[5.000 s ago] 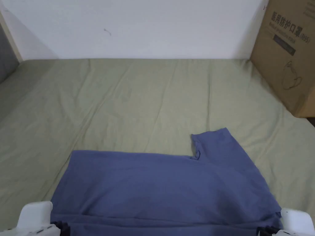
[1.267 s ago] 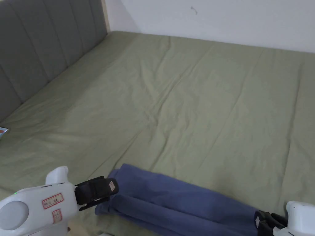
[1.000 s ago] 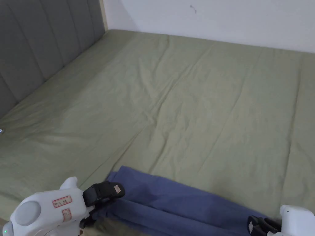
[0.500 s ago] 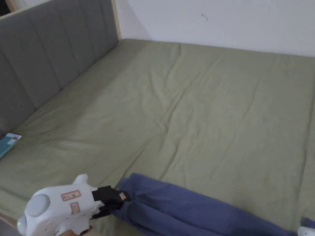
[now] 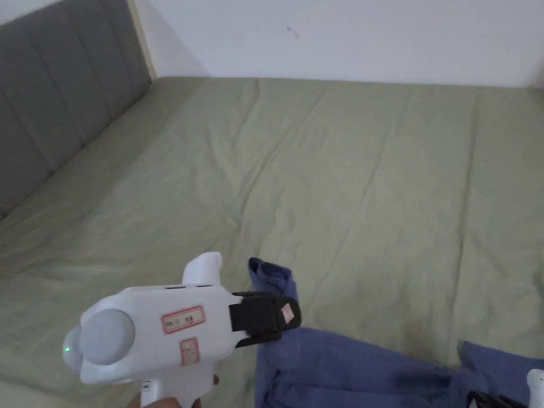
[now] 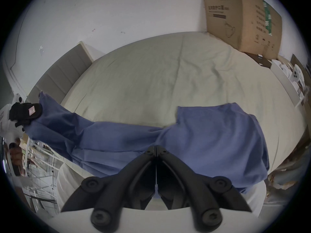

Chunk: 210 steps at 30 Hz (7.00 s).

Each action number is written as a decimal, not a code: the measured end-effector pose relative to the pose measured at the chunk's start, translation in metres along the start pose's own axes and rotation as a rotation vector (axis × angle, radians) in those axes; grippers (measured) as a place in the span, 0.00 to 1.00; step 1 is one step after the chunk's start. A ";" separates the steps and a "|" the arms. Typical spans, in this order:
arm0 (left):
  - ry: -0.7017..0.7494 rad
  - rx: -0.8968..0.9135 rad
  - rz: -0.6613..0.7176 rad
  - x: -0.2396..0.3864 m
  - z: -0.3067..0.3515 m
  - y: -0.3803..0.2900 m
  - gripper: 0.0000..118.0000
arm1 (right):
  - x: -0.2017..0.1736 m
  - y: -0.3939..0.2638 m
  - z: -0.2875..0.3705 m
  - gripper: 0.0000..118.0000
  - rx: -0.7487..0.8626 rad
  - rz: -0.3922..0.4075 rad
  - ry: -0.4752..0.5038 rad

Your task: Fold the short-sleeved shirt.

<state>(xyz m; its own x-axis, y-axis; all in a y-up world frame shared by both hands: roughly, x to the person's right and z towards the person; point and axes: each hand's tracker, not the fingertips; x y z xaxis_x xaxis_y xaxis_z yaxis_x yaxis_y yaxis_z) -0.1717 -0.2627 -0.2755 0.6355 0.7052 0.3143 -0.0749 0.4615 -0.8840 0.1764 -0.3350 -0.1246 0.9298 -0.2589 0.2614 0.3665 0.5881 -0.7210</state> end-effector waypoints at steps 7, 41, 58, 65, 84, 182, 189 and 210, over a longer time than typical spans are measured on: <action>-0.007 -0.285 -0.155 0.061 -0.125 -0.048 0.11 | 0.043 -0.012 0.019 0.00 0.027 -0.088 -0.070; 0.012 -0.567 -0.193 0.086 -0.195 -0.111 0.00 | 0.055 -0.033 0.037 0.00 0.044 -0.136 -0.097; -0.026 -0.274 0.098 -0.107 -0.041 -0.033 0.68 | 0.019 -0.017 0.026 0.00 0.004 -0.024 -0.083; -0.185 -0.301 0.259 -0.146 -0.090 -0.034 0.72 | 0.002 -0.007 0.023 0.00 0.003 0.017 -0.093; -0.083 -0.323 0.212 -0.163 -0.086 -0.010 0.06 | -0.025 -0.004 0.009 0.00 -0.063 0.092 -0.099; -0.127 -0.340 0.115 -0.119 -0.117 -0.023 0.92 | -0.056 0.026 -0.089 0.00 -0.247 0.194 0.095; -0.124 -0.391 0.157 -0.135 -0.141 -0.022 0.25 | -0.060 0.028 -0.086 0.00 -0.251 0.208 0.079; 0.847 -0.341 -0.257 -0.239 0.069 0.157 0.24 | -0.093 0.044 -0.058 0.00 -0.134 0.195 0.093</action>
<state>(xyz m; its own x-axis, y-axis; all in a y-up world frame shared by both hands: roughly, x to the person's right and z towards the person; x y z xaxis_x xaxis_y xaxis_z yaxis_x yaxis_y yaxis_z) -0.3884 -0.3215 -0.4656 0.9577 -0.0826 0.2758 0.2879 0.2721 -0.9182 0.1039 -0.3293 -0.2184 0.9733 -0.2232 0.0536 0.1670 0.5284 -0.8324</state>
